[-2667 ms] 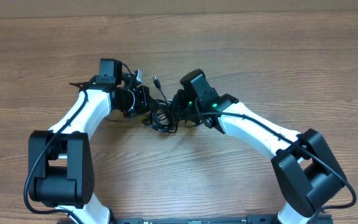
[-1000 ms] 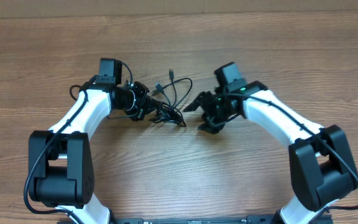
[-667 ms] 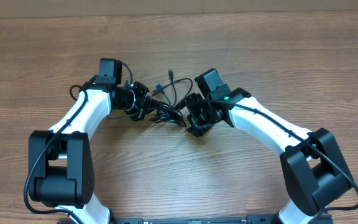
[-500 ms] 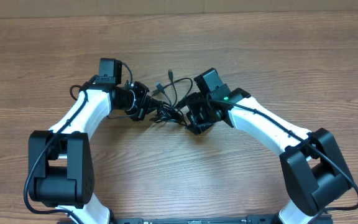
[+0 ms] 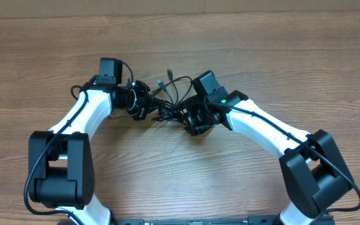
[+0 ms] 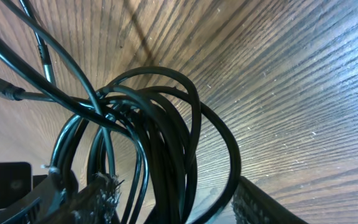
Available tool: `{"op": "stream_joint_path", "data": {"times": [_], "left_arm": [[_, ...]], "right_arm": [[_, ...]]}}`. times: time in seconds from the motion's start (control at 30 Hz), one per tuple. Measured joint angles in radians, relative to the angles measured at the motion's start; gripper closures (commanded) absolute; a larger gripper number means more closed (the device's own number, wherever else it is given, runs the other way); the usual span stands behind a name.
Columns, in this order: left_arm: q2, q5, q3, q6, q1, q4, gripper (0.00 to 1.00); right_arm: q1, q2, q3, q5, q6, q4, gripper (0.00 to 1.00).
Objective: Untangle cables
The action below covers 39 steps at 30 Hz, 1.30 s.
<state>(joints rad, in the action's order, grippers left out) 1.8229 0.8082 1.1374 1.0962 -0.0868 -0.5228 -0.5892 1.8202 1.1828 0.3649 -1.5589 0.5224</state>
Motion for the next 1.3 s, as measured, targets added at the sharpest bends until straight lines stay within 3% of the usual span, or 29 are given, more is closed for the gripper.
{"op": "stream_joint_path", "data": {"times": [0.07, 0.3, 0.37, 0.5, 0.67, 0.87, 1.03, 1.17, 1.3], "left_arm": [[0.0, 0.009, 0.0, 0.0, 0.0, 0.0, 0.96], [0.0, 0.045, 0.0, -0.003, 0.0, 0.0, 0.96], [0.0, 0.045, 0.0, -0.013, 0.0, 0.005, 0.95], [0.0, 0.013, -0.001, -0.1, 0.0, 0.047, 0.78], [0.0, -0.028, -0.002, -0.352, 0.025, 0.052, 0.48], [0.0, -0.017, -0.002, -0.621, 0.063, -0.051, 0.48], [0.0, 0.023, -0.004, -0.732, 0.062, -0.212, 0.69], [0.0, 0.024, -0.005, -0.729, 0.061, -0.272, 0.67], [0.0, 0.008, -0.005, -0.652, 0.061, -0.275, 0.63]], "right_arm": [[-0.001, 0.0, 0.0, -0.011, -0.005, 0.0, 0.67], [-0.002, 0.0, 0.0, -0.048, -0.014, -0.006, 0.93], [-0.001, 0.0, 0.0, -0.06, -0.016, -0.006, 0.95], [-0.002, 0.0, 0.0, -0.085, -0.012, -0.006, 0.96], [0.003, 0.0, 0.0, -0.105, -0.002, -0.002, 0.96], [0.015, 0.0, 0.0, -0.111, 0.009, 0.001, 0.96], [0.027, 0.0, -0.001, -0.111, -0.014, -0.025, 0.95], [0.037, 0.0, -0.001, -0.11, -0.044, -0.053, 0.95], [0.039, 0.0, -0.001, -0.105, -0.06, -0.074, 0.95]]}}
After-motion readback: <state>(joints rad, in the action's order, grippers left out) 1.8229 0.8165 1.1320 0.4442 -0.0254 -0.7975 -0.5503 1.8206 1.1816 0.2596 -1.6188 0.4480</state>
